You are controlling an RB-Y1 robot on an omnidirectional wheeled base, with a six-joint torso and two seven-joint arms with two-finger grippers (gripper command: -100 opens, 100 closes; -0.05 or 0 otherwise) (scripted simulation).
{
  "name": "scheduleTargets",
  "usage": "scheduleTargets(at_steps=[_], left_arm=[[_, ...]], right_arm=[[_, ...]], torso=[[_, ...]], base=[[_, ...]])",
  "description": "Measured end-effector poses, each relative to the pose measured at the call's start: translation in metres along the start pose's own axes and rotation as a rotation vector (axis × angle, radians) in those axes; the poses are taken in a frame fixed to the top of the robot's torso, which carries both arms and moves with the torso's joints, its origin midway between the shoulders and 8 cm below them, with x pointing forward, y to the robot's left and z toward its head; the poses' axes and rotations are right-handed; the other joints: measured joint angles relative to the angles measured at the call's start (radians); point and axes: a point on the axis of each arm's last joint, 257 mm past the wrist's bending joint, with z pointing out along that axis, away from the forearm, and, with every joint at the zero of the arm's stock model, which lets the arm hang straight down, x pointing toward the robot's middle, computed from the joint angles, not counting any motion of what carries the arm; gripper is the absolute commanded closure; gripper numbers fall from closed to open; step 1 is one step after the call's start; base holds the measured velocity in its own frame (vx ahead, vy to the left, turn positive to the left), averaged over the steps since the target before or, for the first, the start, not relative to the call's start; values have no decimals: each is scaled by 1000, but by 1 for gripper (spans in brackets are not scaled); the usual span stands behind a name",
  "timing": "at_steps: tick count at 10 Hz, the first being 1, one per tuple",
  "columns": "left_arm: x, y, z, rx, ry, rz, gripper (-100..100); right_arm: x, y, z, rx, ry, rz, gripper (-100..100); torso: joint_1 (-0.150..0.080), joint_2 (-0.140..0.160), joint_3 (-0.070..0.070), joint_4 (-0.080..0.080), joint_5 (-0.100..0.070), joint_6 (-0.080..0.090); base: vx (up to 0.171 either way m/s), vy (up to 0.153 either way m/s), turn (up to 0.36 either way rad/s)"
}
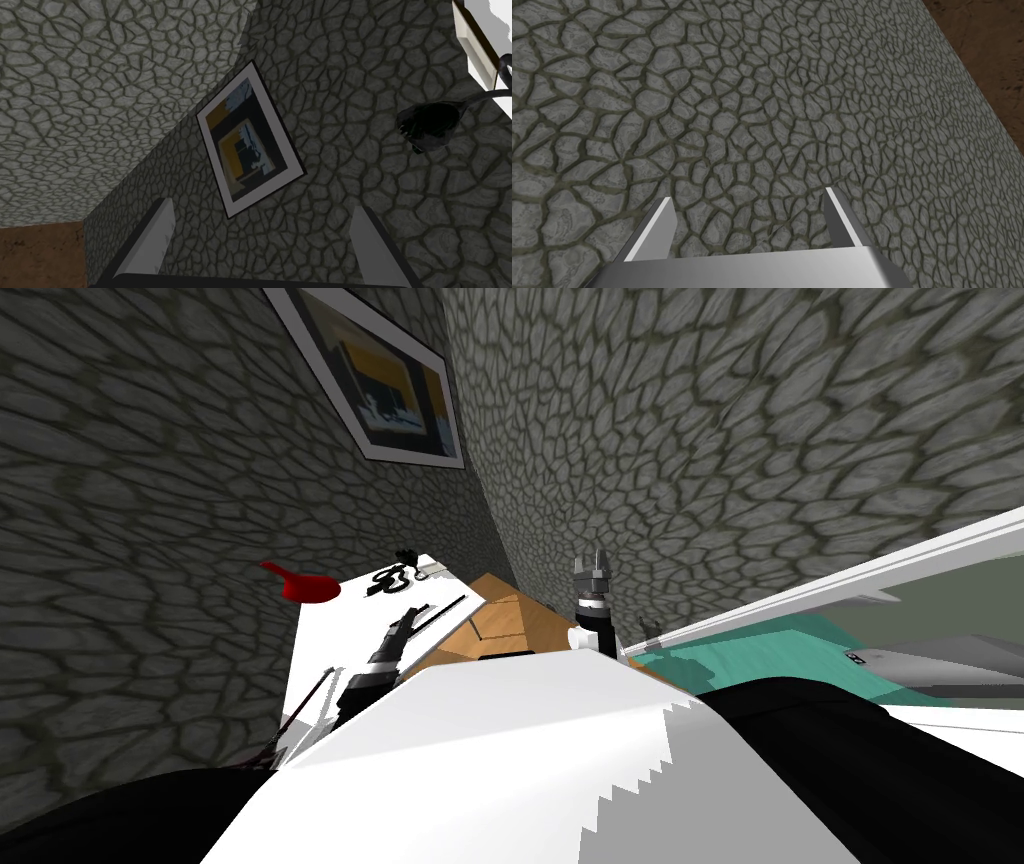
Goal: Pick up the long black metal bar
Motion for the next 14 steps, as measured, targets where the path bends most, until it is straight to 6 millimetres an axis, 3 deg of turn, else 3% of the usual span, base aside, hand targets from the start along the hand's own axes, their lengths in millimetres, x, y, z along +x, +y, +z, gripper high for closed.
scheduleTargets(at_steps=[3,6,7,10,14], left_arm=[[21,41,-38,-100,111,115,-100],[37,94,-98,-217,279,262,-100],[41,104,-108,-239,309,284,-100],[55,146,-175,-336,480,396,-100],[55,171,-246,-417,661,495,-100]], right_arm=[[0,0,0,0,0,0,0],[0,0,0,0,0,0,0],[0,0,0,0,0,0,0],[0,0,0,0,0,0,0],[0,0,0,0,0,0,0]], torso=[[1,1,0,0,0,0],[-2,-3,-2,-1,-1,0],[0,-2,-1,0,0,0],[2,-5,-3,-1,0,0],[2,-2,-1,0,0,0]], base=[[51,-50,-46],[90,-72,-83],[69,-32,-125],[113,-31,-153],[77,-22,-117]])
